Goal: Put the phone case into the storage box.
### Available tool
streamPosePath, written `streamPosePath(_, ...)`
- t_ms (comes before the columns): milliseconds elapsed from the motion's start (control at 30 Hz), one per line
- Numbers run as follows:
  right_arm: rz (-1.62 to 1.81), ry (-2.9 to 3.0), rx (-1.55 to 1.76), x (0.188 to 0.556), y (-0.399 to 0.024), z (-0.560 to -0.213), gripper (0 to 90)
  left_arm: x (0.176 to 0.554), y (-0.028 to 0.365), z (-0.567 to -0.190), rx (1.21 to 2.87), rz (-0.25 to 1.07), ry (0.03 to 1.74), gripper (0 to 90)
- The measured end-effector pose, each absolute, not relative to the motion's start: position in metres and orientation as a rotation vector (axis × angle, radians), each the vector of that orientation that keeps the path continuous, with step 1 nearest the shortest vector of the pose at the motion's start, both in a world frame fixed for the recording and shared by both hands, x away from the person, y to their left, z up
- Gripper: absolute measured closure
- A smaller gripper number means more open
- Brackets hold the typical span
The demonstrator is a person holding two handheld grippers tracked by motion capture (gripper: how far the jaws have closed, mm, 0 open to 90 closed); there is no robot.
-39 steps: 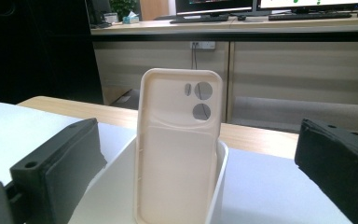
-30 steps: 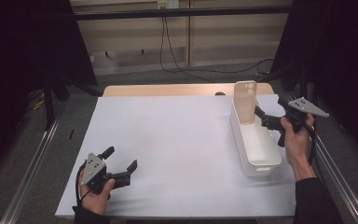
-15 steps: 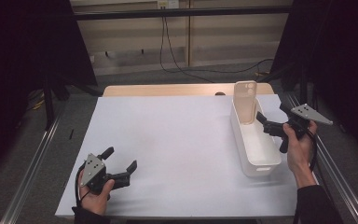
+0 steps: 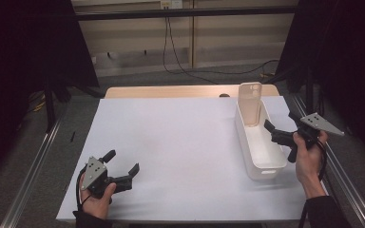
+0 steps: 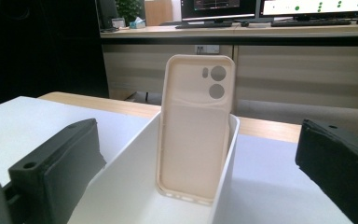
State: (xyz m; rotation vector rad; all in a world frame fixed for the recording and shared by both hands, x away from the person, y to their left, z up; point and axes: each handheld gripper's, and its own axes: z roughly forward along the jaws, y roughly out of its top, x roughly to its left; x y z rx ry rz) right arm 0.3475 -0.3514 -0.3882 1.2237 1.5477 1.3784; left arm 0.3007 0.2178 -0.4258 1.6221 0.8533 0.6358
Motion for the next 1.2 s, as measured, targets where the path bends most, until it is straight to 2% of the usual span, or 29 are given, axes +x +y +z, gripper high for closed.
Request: streamPosePath(1200, 1.362, 1.539, 1.219, 0.277, -0.341, -0.398, 0.0, 0.295, 0.220, -0.424, 1.598, 0.621, 0.863, 3.2)
